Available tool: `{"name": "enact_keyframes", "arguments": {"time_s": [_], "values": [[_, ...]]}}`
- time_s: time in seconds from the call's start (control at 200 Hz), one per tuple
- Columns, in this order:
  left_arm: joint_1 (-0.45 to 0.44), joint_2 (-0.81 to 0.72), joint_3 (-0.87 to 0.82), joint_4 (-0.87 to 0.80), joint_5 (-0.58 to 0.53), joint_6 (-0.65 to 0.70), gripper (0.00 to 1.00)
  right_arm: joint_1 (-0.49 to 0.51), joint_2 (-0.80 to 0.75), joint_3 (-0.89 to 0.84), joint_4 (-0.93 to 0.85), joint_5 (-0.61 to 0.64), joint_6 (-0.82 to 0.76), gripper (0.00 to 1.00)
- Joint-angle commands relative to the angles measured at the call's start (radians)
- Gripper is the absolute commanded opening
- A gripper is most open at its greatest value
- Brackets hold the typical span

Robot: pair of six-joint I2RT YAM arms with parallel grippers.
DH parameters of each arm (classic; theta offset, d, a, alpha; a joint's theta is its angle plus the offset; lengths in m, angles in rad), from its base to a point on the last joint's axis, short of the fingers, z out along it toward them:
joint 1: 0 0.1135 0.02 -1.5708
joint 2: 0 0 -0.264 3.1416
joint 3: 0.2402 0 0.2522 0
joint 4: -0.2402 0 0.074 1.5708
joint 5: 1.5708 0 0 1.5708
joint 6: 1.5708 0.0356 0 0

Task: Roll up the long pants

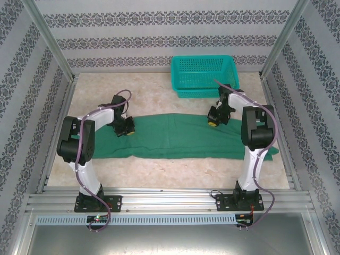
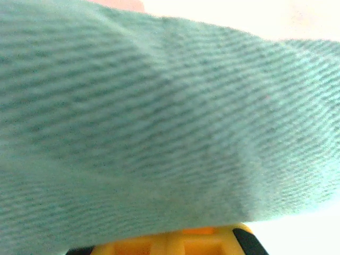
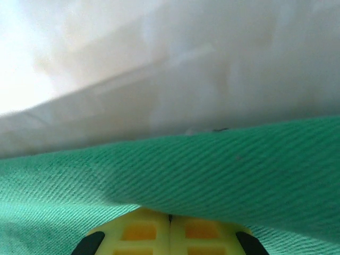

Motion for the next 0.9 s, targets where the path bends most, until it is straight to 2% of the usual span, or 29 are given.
{"name": "enact_keyframes", "arguments": {"time_s": [0.0,0.085,0.125,0.18,0.26,0.325,0.4,0.45,0.505,0.565,0.595,0.799,0.899], "values": [[0.075,0.076,0.026,-0.028,-0.056,0.029,0.0,-0.046,0.029,0.084,-0.055,0.0,-0.006,0.0],[0.1,0.058,0.04,-0.049,-0.04,0.075,0.0,-0.096,-0.071,0.038,-0.011,0.03,0.001,0.0],[0.1,0.043,0.047,-0.072,-0.066,0.101,0.06,-0.13,-0.124,0.017,-0.003,0.067,0.001,0.01],[0.099,0.021,0.051,-0.103,-0.097,0.127,0.12,-0.182,-0.176,0.005,-0.007,0.107,-0.006,0.29],[0.1,0.0,0.044,-0.144,-0.153,0.158,0.19,-0.256,-0.203,0.017,-0.031,0.145,-0.027,0.55],[0.1,-0.004,0.04,-0.161,-0.18,0.174,0.21,-0.295,-0.182,0.056,-0.073,0.179,-0.056,0.63],[0.102,-0.003,0.032,-0.164,-0.184,0.183,0.18,-0.317,-0.132,0.115,-0.129,0.245,-0.098,0.64],[0.102,-0.003,0.024,-0.167,-0.191,0.181,0.0,-0.324,-0.105,0.137,-0.149,0.3,-0.113,0.64],[0.105,-0.009,0.011,-0.167,-0.196,0.181,0.01,-0.337,-0.078,0.145,-0.146,0.317,-0.127,0.64],[0.112,-0.019,-0.008,-0.167,-0.215,0.179,0.11,-0.36,-0.051,0.16,-0.154,0.329,-0.128,0.63],[0.116,-0.027,-0.021,-0.163,-0.223,0.181,0.13,-0.37,-0.04,0.165,-0.15,0.334,-0.127,0.63],[0.182,-0.057,-0.093,-0.114,-0.178,0.184,0.14,-0.439,0.026,0.209,-0.163,0.366,-0.136,0.63],[0.186,-0.048,-0.093,-0.103,-0.156,0.194,0.15,-0.457,0.033,0.194,-0.13,0.347,-0.131,0.63]]}}
